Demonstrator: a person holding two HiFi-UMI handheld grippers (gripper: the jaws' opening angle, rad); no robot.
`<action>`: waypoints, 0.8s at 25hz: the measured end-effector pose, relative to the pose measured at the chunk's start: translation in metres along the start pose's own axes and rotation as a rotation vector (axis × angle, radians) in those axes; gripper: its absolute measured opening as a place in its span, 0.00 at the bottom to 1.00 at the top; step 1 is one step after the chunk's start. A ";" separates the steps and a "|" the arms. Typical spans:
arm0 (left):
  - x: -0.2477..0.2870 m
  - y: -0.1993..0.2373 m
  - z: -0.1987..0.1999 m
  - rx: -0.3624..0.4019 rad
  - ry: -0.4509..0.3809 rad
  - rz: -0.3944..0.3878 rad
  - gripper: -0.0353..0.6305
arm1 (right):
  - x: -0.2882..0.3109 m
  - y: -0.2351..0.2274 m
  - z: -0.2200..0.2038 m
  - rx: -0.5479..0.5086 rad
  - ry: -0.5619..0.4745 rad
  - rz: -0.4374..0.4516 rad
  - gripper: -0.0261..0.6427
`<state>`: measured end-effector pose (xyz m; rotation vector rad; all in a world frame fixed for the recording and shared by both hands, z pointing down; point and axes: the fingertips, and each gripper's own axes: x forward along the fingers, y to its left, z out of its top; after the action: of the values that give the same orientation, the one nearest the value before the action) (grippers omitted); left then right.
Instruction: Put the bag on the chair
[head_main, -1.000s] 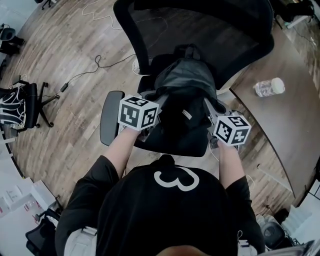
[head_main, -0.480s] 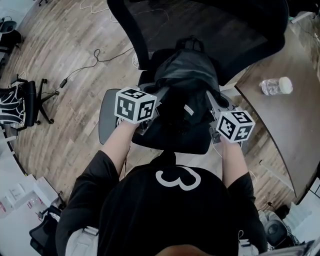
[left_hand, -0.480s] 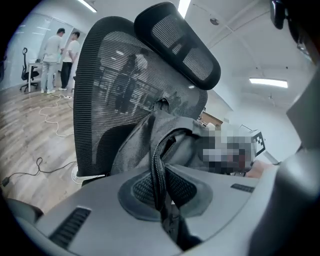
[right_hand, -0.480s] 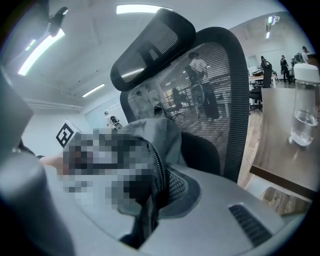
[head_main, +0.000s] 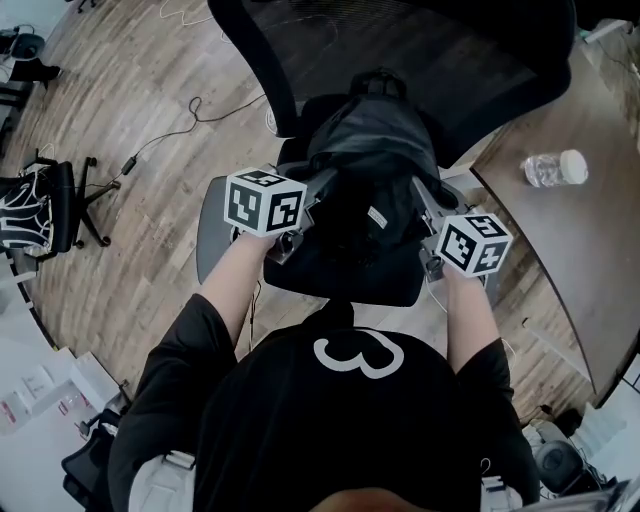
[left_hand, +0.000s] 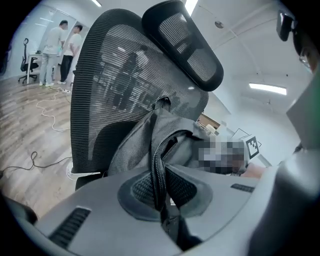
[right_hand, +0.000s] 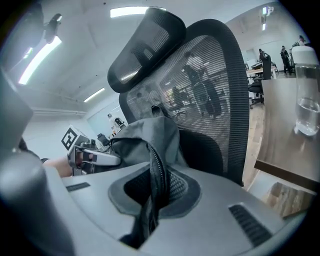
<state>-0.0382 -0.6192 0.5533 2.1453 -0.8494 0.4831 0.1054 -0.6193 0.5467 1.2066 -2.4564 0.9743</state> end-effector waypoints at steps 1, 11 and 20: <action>0.000 0.000 0.000 -0.005 -0.003 -0.006 0.09 | 0.000 0.000 0.000 0.003 -0.002 0.004 0.08; 0.000 0.000 -0.004 -0.015 0.002 0.000 0.10 | -0.007 0.007 -0.007 -0.039 0.031 0.011 0.08; -0.021 0.003 -0.012 0.019 -0.027 0.094 0.32 | -0.025 0.010 -0.018 -0.100 0.062 -0.032 0.28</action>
<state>-0.0560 -0.6025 0.5499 2.1404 -0.9681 0.5125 0.1118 -0.5879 0.5437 1.1618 -2.3994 0.8570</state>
